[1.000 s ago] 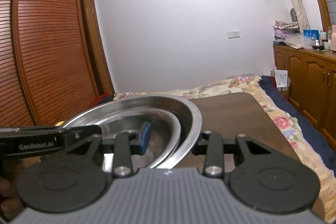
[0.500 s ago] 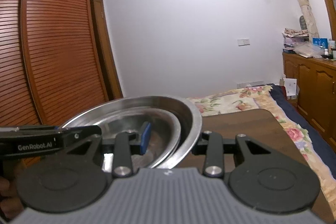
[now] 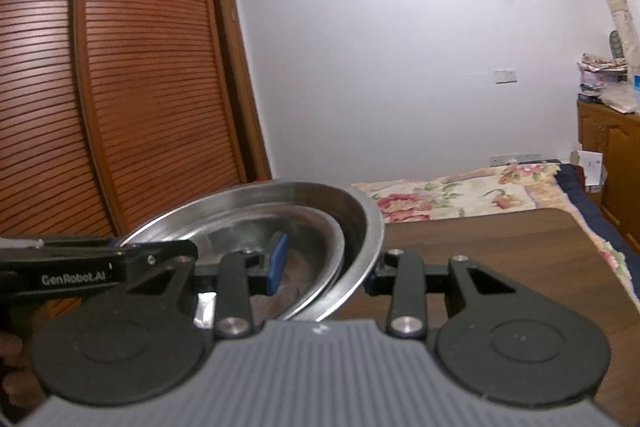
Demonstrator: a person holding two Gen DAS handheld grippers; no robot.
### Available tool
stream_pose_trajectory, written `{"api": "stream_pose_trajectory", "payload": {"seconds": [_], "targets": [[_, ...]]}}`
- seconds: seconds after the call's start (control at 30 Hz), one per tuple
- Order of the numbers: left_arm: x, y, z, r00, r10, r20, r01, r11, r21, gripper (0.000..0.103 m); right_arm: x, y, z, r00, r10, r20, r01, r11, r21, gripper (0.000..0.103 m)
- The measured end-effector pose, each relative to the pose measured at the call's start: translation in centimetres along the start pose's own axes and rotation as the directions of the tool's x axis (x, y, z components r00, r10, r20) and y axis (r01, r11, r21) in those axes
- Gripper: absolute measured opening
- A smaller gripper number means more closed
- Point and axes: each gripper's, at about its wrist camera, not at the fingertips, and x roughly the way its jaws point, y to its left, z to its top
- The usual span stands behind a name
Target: Organize plates and bowls
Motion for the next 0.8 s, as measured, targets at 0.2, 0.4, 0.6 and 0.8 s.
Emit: {"api": "stream_pose_trajectory", "payload": {"seconds": [0.2, 0.4, 0.6, 0.8], "targets": [[-0.2, 1.6, -2.1, 0.999, 0.046, -0.013, -0.046, 0.999, -0.013, 0.031, 1.2, 1.1, -1.5, 0.998, 0.031, -0.053, -0.032, 0.999, -0.02, 0.039], [-0.3, 3.2, -4.0, 0.996, 0.075, -0.037, -0.077, 0.996, -0.036, 0.031, 2.1, 2.3, -2.9, 0.994, 0.054, -0.099, -0.057, 0.998, -0.032, 0.039], [-0.4, 3.8, -4.9, 0.994, 0.094, -0.053, -0.097, 0.995, -0.039, 0.031, 2.4, 3.0, -3.5, 0.989, 0.074, -0.125, -0.079, 0.996, -0.038, 0.039], [-0.4, 4.2, -5.4, 0.992, 0.109, -0.057, -0.111, 0.993, -0.036, 0.031, 2.7, 3.6, -3.8, 0.986, 0.08, -0.144, -0.088, 0.995, -0.046, 0.039]]}}
